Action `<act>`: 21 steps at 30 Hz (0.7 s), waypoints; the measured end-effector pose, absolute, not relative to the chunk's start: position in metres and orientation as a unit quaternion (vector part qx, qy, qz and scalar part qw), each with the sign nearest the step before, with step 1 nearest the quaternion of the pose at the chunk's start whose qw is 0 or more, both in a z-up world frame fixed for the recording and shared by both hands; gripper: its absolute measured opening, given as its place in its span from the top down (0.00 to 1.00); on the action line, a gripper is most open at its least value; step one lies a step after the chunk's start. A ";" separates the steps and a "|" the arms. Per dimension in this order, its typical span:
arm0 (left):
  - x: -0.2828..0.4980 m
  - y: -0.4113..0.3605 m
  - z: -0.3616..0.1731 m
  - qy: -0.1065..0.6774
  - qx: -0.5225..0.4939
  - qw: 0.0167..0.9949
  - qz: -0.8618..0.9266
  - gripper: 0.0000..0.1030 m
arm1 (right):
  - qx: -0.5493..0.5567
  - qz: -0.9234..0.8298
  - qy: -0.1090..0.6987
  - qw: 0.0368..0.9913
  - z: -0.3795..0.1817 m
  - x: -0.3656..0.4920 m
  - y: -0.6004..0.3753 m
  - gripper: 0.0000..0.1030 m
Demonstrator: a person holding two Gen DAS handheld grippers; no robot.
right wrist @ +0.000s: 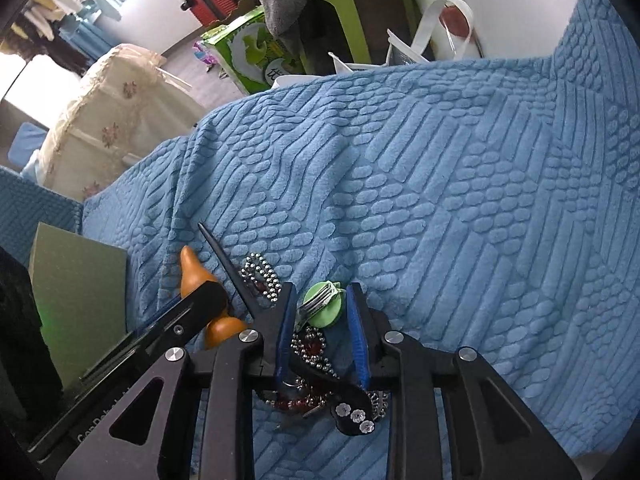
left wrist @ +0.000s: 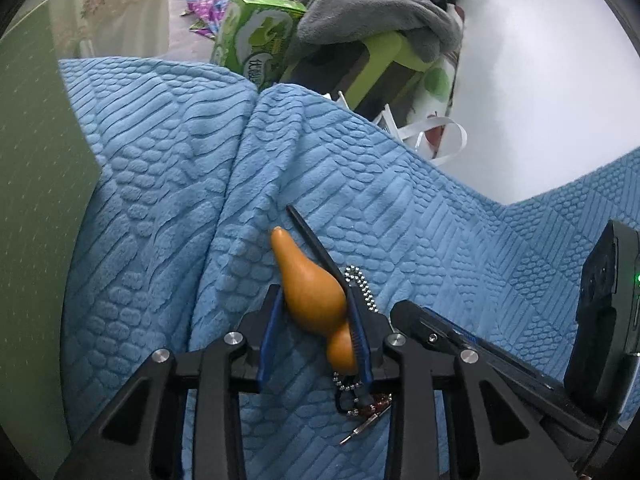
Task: Organize jewelry
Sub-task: 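Close the right gripper on the black hair stick keychains while the left gripper reaches the gourd charm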
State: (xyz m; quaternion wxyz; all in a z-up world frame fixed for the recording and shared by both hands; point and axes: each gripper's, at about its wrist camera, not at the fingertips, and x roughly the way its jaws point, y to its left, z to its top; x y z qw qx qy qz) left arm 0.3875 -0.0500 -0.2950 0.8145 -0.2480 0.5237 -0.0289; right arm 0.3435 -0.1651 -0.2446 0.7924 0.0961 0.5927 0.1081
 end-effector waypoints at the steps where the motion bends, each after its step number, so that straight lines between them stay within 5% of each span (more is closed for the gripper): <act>1: 0.388 -0.049 -0.295 0.525 -0.247 0.814 -0.031 0.69 | 0.090 0.107 0.593 0.793 -0.245 0.344 -0.164 0.86; 21: 0.342 -0.041 -0.267 0.531 -0.202 0.820 -0.070 0.70 | 0.071 0.116 0.564 0.814 -0.216 0.319 -0.170 0.93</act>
